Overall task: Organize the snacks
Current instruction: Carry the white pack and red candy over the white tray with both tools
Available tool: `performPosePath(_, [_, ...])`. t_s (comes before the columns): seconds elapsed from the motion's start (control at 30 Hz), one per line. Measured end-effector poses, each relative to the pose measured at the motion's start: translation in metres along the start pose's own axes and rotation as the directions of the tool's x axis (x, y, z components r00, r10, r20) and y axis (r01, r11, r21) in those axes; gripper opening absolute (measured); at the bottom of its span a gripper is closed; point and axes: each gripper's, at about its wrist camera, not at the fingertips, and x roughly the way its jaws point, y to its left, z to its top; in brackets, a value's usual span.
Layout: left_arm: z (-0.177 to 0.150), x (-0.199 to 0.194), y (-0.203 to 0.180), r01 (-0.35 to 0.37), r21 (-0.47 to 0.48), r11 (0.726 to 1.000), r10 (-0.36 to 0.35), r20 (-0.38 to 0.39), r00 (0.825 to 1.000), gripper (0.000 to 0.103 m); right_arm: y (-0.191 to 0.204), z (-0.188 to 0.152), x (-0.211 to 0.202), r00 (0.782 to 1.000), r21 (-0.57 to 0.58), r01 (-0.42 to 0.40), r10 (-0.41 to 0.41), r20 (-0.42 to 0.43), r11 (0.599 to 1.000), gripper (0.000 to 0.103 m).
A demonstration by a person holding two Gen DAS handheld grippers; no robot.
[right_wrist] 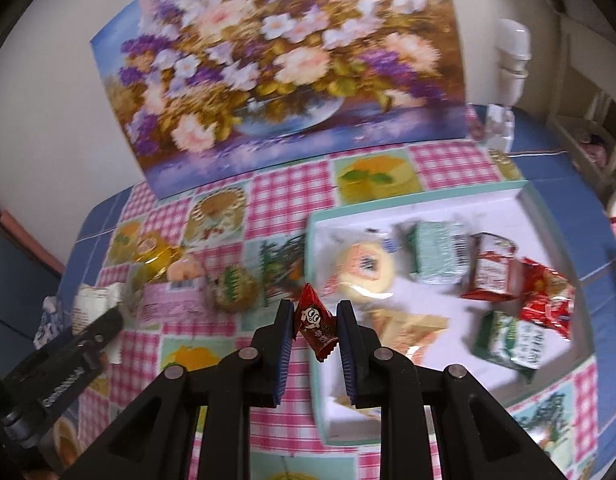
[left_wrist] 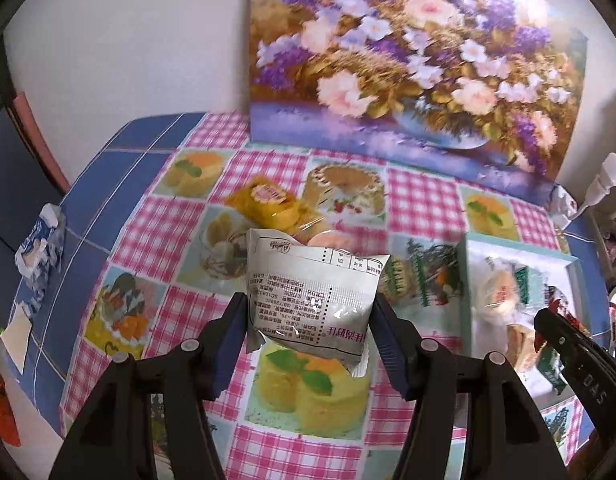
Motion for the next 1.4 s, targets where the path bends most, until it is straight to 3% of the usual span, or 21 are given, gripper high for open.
performPosePath(0.47, [0.0,-0.02,-0.068,0.117,0.103,0.988,-0.121,0.032,0.992,0.062,-0.086,0.01,-0.035,0.992,0.203,0.106,-0.118,0.047,0.973,0.023])
performPosePath(0.8, [-0.008,-0.026,-0.149,0.187,0.271,0.944,-0.2,0.022,0.98,0.063,-0.14,0.012,-0.052,0.983,0.323,0.149,-0.175,0.053,0.934,0.024])
performPosePath(1.4, [-0.02,0.022,-0.225,0.225,0.413,0.882,-0.222,-0.057,0.973,0.063,-0.164,0.008,-0.011,0.985,0.34,0.17,-0.162,-0.052,0.925,0.024])
